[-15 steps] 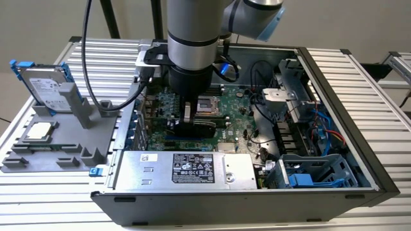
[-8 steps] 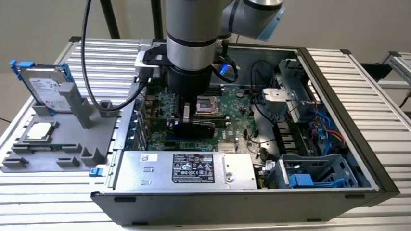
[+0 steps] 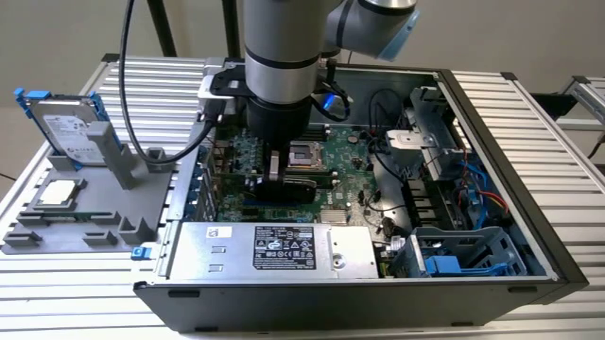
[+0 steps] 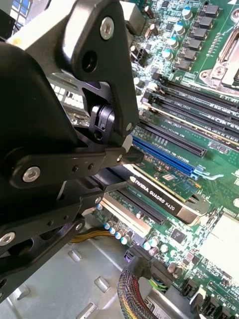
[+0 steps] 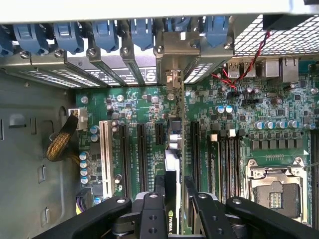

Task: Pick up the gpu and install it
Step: 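Insert the gpu into the slot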

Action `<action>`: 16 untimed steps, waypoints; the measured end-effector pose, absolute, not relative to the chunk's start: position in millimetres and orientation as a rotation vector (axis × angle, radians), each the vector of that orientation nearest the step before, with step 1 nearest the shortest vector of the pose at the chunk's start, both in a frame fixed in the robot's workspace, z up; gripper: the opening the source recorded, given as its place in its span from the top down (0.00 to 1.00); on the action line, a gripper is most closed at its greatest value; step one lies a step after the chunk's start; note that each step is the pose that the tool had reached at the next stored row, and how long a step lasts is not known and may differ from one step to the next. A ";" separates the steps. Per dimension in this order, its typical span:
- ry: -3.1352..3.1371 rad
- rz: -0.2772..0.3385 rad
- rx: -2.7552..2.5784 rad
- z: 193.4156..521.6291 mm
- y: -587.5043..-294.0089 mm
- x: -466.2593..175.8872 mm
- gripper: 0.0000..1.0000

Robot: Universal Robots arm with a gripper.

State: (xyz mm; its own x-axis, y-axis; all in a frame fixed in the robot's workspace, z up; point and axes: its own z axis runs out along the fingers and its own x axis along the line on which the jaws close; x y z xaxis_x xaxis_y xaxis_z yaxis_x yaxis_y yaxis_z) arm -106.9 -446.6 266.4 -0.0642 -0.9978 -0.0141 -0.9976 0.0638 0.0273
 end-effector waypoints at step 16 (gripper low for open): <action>-2.269 -0.039 2.155 262.0 -439.9 -109.0 1.00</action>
State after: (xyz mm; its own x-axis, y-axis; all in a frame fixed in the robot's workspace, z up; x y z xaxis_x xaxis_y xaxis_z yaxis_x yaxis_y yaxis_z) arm -109.0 -439.9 262.0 -0.0517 -0.9986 -0.0084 -0.9983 0.0514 0.0264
